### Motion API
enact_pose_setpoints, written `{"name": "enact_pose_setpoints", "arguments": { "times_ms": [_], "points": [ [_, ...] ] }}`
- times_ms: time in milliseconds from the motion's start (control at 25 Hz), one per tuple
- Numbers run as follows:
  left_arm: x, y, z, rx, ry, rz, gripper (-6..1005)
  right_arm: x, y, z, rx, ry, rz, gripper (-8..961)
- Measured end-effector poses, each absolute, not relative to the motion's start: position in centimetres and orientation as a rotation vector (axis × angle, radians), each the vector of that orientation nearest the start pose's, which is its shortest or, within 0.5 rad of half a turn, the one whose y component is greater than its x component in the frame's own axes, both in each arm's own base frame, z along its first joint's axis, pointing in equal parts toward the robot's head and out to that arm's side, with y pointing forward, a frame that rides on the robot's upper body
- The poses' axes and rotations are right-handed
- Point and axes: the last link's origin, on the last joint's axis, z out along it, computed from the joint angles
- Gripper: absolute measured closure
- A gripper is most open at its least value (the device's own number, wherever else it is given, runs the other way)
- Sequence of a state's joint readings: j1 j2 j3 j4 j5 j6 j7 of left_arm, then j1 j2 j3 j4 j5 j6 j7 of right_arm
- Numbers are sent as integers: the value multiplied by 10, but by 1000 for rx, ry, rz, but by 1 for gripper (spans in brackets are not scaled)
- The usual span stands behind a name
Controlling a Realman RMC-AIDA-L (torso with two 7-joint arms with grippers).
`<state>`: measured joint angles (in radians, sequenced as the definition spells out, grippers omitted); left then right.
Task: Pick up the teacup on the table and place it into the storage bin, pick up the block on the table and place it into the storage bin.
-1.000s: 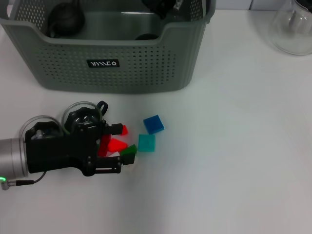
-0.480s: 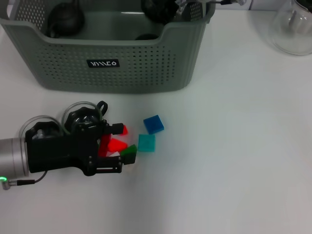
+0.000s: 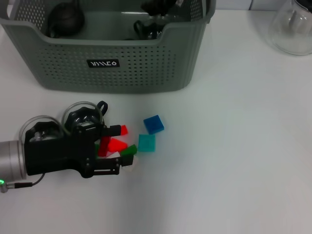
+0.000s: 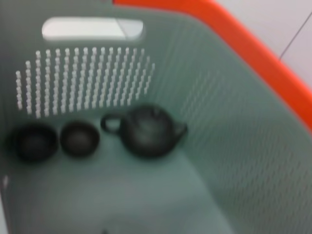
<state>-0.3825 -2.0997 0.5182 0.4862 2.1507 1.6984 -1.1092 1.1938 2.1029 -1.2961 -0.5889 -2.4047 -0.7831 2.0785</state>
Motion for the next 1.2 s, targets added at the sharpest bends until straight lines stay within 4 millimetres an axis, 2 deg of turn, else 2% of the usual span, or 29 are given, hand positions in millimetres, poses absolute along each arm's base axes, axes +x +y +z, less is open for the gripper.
{"name": "enact_pose_setpoints", "arguments": {
  "times_ms": [120,280,360,400,440,480,640,800,880,1000,1200],
  "points": [
    [-310,246,-25,-2752,-685,-819,207,39,473,-57,-2574,141,-6,431],
    [-312,245,-18,-2738,-682,-832,208,14,455,-24,-2582,90,193,403],
    [-313,245,-13,-2724,-672,-845,208,7,440,-5,-2584,60,293,388],
    [-313,245,-8,-2716,-666,-855,208,7,420,12,-2588,27,399,381],
    [-314,245,-4,-2707,-661,-869,208,7,420,12,-2588,27,399,343],
    [-314,245,3,-2690,-653,-895,209,8,408,21,-2589,3,458,306],
    [-318,244,24,-2622,-634,-953,210,27,361,44,-2628,-59,660,155],
    [-324,242,44,-2555,-634,-961,210,65,325,49,-2760,-40,769,62],
    [-328,241,55,-2540,-669,-931,211,87,312,45,-2826,-9,771,15],
    [-334,241,71,-2524,-732,-854,212,114,298,33,-2946,62,713,22],
    [-342,242,94,-2495,-857,-679,213,152,293,6,-3119,275,557,22]
  ]
}}
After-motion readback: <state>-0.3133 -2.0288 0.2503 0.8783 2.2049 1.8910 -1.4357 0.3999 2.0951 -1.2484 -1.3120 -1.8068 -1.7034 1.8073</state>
